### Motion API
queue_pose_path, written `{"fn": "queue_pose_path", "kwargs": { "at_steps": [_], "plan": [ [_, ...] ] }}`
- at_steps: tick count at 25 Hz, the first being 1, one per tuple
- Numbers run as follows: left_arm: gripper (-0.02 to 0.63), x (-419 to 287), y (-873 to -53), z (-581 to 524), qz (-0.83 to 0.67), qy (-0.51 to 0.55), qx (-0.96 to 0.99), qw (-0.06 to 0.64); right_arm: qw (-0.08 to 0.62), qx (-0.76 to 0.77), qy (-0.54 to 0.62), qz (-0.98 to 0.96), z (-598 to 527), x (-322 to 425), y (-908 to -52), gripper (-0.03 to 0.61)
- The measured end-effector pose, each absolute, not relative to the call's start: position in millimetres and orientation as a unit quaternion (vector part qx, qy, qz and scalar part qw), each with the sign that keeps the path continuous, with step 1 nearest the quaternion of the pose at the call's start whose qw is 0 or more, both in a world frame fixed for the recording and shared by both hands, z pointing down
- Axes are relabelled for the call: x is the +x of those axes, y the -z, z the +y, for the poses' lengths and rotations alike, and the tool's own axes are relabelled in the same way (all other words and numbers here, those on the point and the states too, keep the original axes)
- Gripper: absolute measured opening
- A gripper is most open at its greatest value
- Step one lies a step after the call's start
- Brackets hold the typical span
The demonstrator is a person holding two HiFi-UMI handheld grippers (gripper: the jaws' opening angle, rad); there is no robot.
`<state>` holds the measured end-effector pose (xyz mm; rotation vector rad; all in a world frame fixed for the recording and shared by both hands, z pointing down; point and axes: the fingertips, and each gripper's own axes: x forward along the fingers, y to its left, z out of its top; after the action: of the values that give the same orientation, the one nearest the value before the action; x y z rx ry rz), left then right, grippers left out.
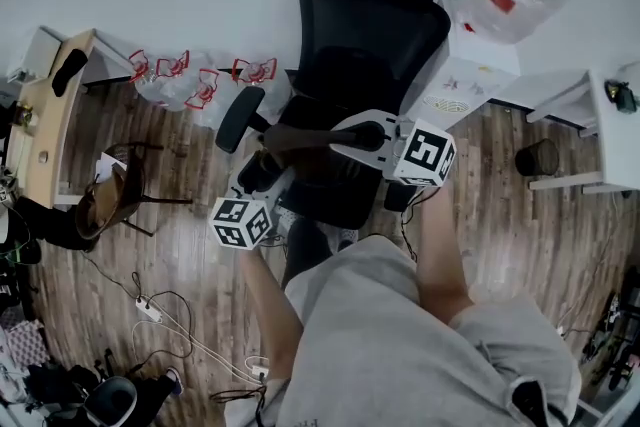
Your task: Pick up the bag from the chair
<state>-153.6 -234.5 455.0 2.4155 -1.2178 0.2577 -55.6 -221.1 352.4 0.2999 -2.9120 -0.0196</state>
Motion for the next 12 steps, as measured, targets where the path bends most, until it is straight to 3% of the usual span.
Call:
{"fn": "queue_pose_path", "kwargs": {
  "at_steps": [3, 5, 12],
  "plan": [
    [0.289, -150.4, -444.1, -234.3, -0.441, -0.088, 0.875, 0.182, 0.086, 0.102, 0.003, -0.991, -221.4, -56.4, -343.9, 0.044],
    [0.167, -148.0, -440.0, -235.0, -0.447, -0.088, 0.875, 0.164, 0.076, 0.106, -0.004, -0.991, -223.9, -57.5, -343.6, 0.043],
    [0.107, -147.5, -419.2, -240.2, -0.473, -0.09, 0.866, 0.134, 0.06, 0.177, -0.037, -0.982, -252.1, -50.8, -338.3, 0.048]
  ]
}}
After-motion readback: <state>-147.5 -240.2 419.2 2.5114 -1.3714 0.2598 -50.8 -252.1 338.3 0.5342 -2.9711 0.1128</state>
